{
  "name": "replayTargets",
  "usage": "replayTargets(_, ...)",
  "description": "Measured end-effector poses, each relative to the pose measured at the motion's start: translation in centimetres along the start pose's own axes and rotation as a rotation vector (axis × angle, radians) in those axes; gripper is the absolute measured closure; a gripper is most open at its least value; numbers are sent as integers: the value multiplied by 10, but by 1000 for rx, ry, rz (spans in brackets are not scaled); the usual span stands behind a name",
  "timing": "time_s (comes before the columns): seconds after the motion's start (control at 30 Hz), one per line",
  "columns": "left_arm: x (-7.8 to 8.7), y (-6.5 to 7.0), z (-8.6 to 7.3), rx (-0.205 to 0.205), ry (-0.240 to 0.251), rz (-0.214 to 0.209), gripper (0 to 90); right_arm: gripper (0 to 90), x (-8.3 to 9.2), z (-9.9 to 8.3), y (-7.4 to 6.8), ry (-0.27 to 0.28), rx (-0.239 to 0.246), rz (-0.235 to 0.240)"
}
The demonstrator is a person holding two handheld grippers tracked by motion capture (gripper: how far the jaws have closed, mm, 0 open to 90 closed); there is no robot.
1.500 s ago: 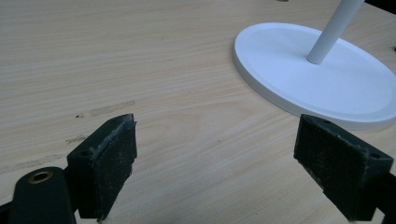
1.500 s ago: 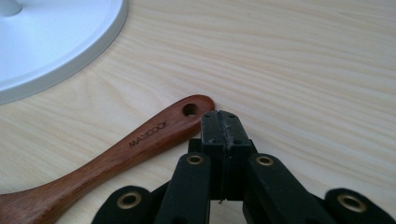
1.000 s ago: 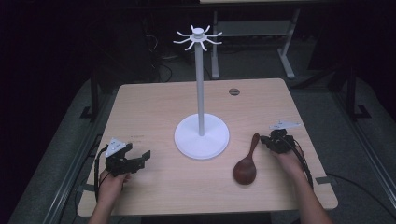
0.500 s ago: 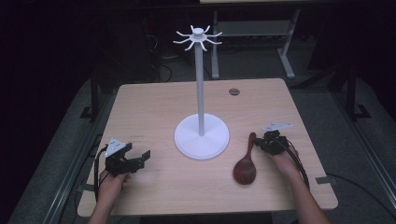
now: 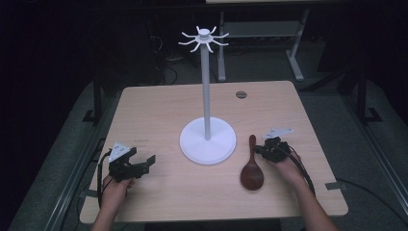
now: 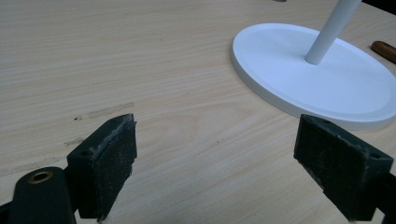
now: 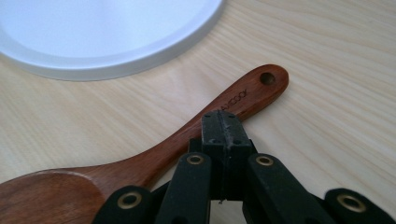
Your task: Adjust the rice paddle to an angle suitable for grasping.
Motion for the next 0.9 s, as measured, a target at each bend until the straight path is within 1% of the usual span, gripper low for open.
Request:
replayTargets(0.07,0,0,0,3,0,1,126,896,-1,1,-2,5,9,6)
replayTargets(0.23,0,0,0,2,-2,1,126,896,-1,2,-8,4,7,26)
replayTargets(0.27,0,0,0,-1,-4,0,126,896,-2,3,-10,8,25,41)
replayTargets(0.33,0,0,0,-2,-3,0,126,896,-2,3,-12,9,25,49)
replayTargets(0.4,0,0,0,-2,-3,-1,126,896,-2,4,-17,13,43,62)
replayTargets(0.43,0,0,0,-4,-4,-1,127,896,-2,5,-18,10,61,61)
replayTargets(0.47,0,0,0,-4,-5,-2,127,896,-3,5,-19,11,66,60)
replayTargets(0.57,0,0,0,-4,-4,-2,126,896,-2,5,-18,11,61,55)
replayTargets(0.67,0,0,0,-3,-8,0,126,896,3,6,-19,25,50,62)
replayTargets(0.73,0,0,-1,-5,-10,-1,126,895,7,6,-22,21,55,66)
replayTargets(0.9,0,0,-1,-6,-5,-3,126,895,13,6,-35,17,67,113)
Point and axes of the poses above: each handheld gripper's, and its own axes: x roughly backward along the jaws, z roughly out of its top, y roughly to its right, the point moved 1 cm from there along -x, roughly forward along the jaws, and after that the axes turned 3 degrees about -z, right-handed, at the moved point
